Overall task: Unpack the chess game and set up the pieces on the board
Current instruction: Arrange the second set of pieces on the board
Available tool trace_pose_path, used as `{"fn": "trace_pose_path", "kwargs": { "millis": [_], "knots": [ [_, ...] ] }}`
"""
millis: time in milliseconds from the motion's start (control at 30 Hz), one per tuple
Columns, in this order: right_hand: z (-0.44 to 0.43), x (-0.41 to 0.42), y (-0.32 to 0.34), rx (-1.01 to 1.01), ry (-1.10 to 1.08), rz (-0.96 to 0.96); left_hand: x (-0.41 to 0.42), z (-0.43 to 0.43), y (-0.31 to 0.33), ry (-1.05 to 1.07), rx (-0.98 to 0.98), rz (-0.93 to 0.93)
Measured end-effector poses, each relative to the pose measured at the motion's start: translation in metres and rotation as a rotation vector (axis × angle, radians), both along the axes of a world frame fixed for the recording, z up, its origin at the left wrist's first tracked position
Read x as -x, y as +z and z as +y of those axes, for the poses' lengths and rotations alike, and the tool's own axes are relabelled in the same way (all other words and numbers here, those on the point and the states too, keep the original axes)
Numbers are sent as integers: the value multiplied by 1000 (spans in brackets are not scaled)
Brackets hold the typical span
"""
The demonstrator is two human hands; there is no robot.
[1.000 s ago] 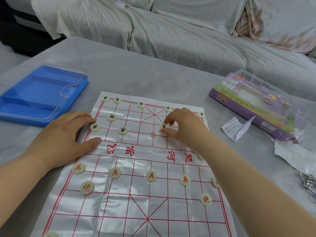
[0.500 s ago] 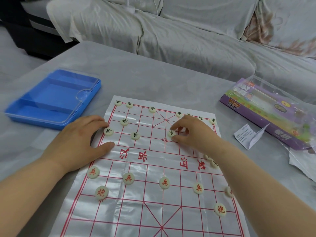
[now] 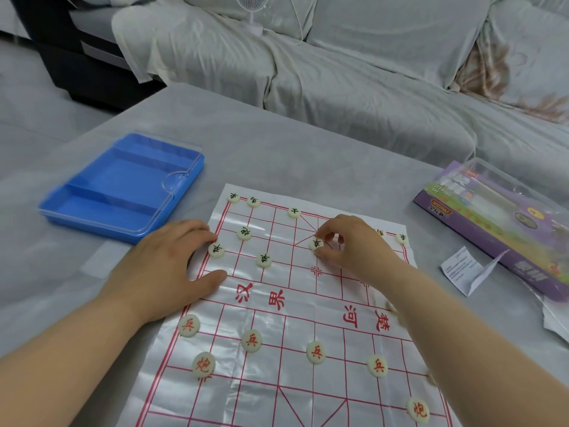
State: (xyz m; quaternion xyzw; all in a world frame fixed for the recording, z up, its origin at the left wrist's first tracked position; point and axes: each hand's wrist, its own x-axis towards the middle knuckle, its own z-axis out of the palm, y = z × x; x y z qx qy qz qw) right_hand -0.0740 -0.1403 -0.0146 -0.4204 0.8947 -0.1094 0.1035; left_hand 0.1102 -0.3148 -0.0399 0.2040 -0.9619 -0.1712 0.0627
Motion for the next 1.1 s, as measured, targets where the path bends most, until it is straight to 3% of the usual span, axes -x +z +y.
{"fn": "trace_pose_path", "kwargs": {
  "millis": [533, 867, 1100],
  "knots": [
    [-9, -4, 1, 23, -11, -45, 2, 3, 2, -6, -4, -28],
    [-4, -43, 8, -23, 182, -122, 2, 3, 2, -4, -1, -14],
    [-4, -43, 3, -13, 67, -108, 2, 2, 2, -8, 3, -14]
  ]
}}
